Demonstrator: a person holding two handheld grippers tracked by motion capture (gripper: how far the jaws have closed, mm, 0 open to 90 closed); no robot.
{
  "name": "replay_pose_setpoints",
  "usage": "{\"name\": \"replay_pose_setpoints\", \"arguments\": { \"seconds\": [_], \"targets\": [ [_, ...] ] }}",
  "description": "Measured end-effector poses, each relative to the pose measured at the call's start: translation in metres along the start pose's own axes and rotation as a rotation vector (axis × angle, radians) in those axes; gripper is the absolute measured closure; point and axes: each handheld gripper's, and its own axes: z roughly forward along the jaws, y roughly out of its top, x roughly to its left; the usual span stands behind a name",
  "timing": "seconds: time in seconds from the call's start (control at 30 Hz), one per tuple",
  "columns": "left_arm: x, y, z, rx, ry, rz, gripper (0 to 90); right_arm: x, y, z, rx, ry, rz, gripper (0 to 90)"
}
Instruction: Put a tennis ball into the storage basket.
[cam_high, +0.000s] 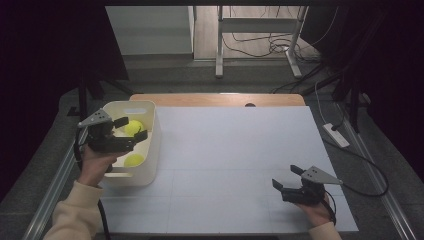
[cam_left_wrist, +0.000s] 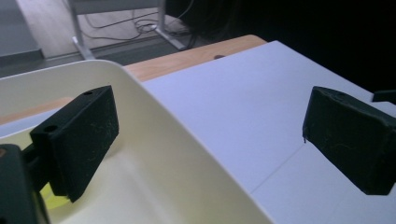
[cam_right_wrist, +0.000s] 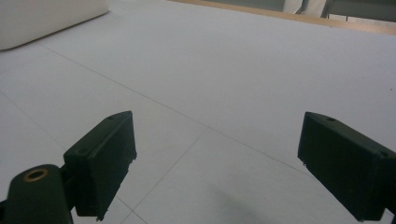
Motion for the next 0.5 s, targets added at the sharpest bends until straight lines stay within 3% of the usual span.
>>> {"name": "replay_pose_setpoints", "arguments": {
  "seconds": [0.5],
  "targets": [
    [-0.032, -0.006, 0.011, -0.016, -0.087, 0.058, 5.2, 0.000, 0.000, -0.002, -0.003, -0.004, -0.002, 11.2]
  ]
}}
